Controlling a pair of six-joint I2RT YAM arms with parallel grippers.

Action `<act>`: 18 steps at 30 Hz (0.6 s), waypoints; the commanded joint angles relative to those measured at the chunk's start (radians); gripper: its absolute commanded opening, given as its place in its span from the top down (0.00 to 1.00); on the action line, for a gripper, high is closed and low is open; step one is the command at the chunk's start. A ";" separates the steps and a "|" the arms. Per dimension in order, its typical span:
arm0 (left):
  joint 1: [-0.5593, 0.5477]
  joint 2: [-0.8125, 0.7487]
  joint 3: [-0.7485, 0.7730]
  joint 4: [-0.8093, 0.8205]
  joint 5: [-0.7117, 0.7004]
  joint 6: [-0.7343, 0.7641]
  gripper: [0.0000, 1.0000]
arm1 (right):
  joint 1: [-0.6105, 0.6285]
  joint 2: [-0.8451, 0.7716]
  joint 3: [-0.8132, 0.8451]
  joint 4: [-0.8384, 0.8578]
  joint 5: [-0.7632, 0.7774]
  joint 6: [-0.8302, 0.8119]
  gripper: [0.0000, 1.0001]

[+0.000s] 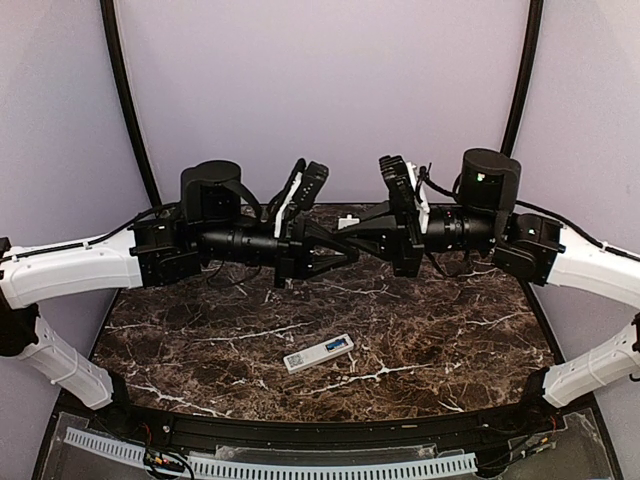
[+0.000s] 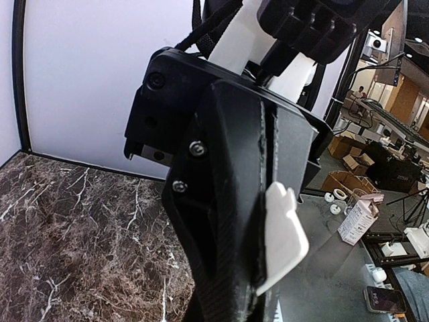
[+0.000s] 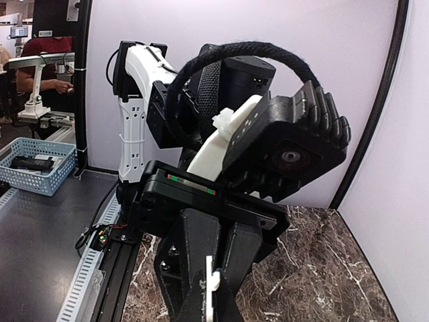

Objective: Load the batteries into the remote control
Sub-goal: Pass from the right arm to the left

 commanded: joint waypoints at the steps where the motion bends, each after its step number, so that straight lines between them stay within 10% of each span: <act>1: 0.012 -0.021 0.002 0.059 0.036 -0.056 1.00 | 0.019 -0.005 -0.001 -0.048 0.000 -0.060 1.00; 18: 0.012 -0.084 -0.060 0.082 0.002 0.078 1.00 | -0.064 -0.034 -0.003 -0.055 -0.065 0.205 0.66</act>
